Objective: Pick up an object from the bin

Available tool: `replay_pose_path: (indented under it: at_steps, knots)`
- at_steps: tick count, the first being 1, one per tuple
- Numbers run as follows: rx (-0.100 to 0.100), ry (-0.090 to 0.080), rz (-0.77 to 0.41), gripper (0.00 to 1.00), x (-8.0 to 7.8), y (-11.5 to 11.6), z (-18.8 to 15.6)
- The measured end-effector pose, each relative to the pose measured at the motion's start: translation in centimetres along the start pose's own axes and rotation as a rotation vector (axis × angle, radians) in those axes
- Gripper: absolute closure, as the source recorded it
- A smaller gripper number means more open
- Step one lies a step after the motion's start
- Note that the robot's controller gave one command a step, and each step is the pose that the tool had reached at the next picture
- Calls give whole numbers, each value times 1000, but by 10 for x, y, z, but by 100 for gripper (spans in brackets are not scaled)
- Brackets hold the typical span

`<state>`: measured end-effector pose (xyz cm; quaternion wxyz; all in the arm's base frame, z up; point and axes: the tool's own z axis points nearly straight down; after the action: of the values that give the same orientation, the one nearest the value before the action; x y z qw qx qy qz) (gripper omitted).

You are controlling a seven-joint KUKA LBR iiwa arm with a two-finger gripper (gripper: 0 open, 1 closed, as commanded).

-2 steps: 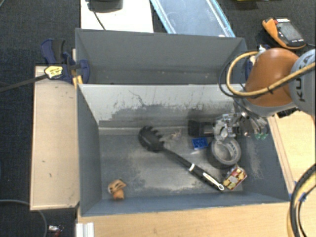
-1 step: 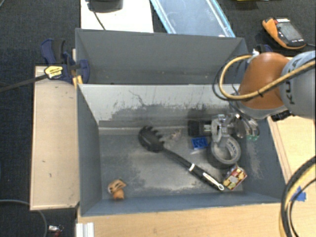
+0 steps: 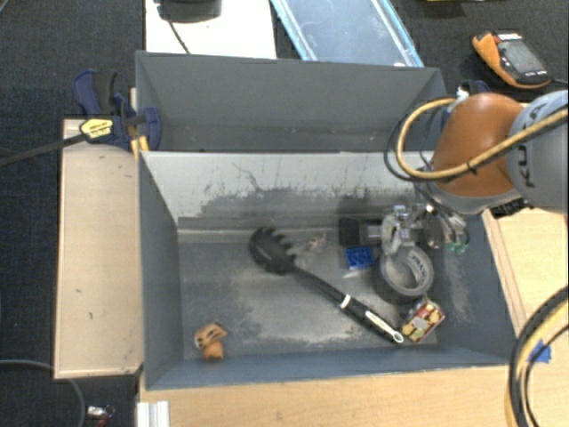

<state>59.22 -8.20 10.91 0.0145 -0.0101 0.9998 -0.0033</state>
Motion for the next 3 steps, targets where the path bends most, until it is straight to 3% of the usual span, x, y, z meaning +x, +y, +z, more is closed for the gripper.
replay_pose_path:
  at_steps: [1,2,3]
  knots:
    - [-3,-7,-273,0,16,17,-6]
    - [-3,-7,-273,0,16,17,-6]
    - [-7,-21,-416,0,30,3,-3]
